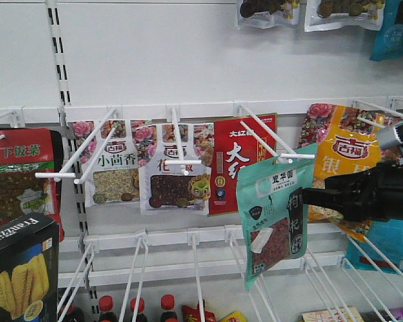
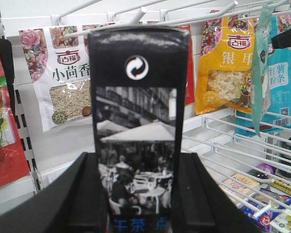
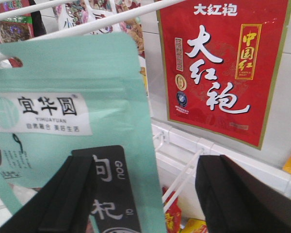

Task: Pick snacks and fruit into basket
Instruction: 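Pull the teal goji bag along the hook toward the robot with right gripper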

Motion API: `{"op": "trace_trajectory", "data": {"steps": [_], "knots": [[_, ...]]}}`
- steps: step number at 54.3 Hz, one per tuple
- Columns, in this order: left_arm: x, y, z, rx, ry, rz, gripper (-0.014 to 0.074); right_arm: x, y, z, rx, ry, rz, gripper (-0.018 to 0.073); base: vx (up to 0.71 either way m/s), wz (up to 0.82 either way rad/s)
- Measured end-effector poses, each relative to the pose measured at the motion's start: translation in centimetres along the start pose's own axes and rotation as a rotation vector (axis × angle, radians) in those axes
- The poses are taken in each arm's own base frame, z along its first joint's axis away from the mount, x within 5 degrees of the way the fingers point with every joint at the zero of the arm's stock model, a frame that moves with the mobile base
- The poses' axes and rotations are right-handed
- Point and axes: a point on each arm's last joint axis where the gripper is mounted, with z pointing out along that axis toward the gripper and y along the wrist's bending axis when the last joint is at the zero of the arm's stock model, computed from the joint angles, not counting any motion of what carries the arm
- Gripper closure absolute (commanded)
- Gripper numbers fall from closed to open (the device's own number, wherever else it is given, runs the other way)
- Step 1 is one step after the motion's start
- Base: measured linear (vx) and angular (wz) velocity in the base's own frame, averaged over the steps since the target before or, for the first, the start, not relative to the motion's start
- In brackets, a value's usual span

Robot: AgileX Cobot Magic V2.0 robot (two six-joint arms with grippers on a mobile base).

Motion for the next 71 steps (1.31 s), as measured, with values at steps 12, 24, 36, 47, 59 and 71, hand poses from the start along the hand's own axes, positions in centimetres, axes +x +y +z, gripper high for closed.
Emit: {"op": "trace_trajectory", "data": {"steps": [12,24,36,47,59,71], "knots": [[0.0,0.0,0.0,0.000,0.000,0.000,0.0594,0.0,0.2,0.0,-0.024,0.002,-0.017,0.0062,0.00,0.00],[0.0,0.0,0.0,0.000,0.000,0.000,0.0594,-1.0,1.5,-1.0,-0.050,-0.018,-0.044,0.0062,0.00,0.00],[0.0,0.0,0.0,0.000,0.000,0.000,0.0594,-2.1,2.6,-2.0,-0.038,-0.046,-0.112,0.0062,0.00,0.00],[0.0,0.0,0.0,0.000,0.000,0.000,0.0594,-2.2,2.0,-2.0,0.028,-0.053,-0.180,0.0062,0.00,0.00],[0.0,0.0,0.0,0.000,0.000,0.000,0.0594,-2.1,1.8,-1.9,0.037,-0.050,-0.195,0.0062,0.00,0.00],[0.0,0.0,0.0,0.000,0.000,0.000,0.0594,-0.8,0.6,-0.7,0.016,-0.018,-0.171,0.0062,0.00,0.00]]}}
